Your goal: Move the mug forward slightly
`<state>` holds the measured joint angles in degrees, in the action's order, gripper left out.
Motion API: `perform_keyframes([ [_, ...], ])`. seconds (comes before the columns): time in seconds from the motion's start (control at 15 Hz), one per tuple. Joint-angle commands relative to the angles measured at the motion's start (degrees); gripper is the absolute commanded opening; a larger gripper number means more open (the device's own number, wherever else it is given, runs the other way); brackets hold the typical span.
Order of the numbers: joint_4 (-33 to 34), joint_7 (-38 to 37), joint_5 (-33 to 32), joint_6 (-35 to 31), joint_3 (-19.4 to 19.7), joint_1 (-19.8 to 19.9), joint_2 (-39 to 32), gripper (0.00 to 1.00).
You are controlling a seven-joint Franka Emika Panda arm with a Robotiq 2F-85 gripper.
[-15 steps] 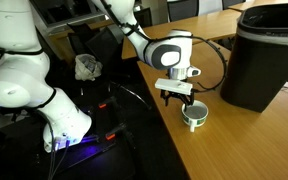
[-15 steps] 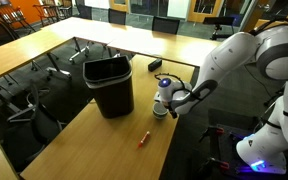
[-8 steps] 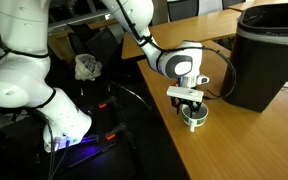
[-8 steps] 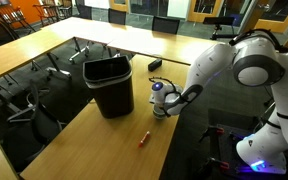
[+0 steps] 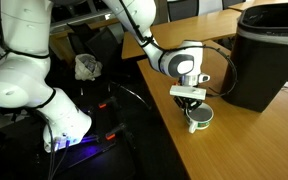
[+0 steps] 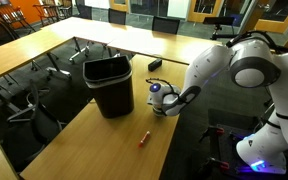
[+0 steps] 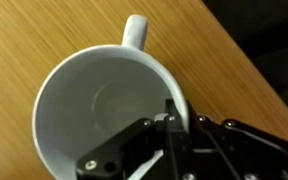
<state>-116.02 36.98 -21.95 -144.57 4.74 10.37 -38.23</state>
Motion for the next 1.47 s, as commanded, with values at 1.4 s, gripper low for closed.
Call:
perform_keyframes([
  [1.4,17.4,-1.0,1.5,9.1,-5.9,-3.5,-6.8,0.03],
])
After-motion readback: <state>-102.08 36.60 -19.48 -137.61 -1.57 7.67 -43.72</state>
